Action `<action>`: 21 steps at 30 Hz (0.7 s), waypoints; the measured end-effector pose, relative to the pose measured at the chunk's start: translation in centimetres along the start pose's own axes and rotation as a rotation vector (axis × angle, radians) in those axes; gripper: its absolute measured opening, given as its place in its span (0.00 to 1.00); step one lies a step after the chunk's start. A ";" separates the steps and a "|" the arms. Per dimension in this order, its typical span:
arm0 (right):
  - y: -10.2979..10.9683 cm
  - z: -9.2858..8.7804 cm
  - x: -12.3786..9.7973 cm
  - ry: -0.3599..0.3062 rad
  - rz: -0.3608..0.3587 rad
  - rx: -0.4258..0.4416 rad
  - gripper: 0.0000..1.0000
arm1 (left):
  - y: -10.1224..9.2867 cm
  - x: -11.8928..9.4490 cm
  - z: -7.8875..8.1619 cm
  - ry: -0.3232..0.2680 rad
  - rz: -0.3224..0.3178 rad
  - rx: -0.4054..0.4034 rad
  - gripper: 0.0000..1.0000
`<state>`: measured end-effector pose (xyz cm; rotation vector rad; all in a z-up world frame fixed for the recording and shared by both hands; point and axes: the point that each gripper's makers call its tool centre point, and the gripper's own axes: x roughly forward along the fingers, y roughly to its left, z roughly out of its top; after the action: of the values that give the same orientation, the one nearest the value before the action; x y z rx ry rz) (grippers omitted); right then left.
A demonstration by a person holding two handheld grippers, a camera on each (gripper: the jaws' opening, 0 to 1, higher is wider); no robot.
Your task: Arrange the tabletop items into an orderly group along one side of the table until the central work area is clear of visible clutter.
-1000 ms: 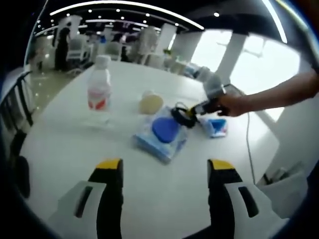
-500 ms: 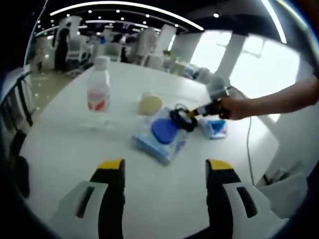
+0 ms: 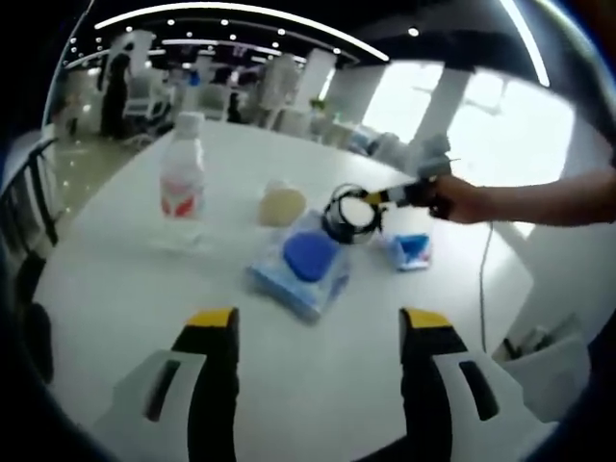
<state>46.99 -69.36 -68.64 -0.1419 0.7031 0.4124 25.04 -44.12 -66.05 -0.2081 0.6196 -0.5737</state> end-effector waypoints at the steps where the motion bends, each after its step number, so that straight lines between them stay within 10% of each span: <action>1: 0.1 0.4 -0.4 -0.009 0.000 -0.002 0.06 | -0.1 0.0 0.1 -0.003 -0.002 -0.002 0.64; 21: -0.4 0.2 -13.4 -0.161 -0.066 0.035 0.06 | -1.5 0.2 0.0 0.008 -0.047 0.029 0.64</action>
<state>38.08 -73.90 -59.74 -0.0976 0.5452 0.3436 24.52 -45.47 -65.67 -0.1932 0.6149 -0.6284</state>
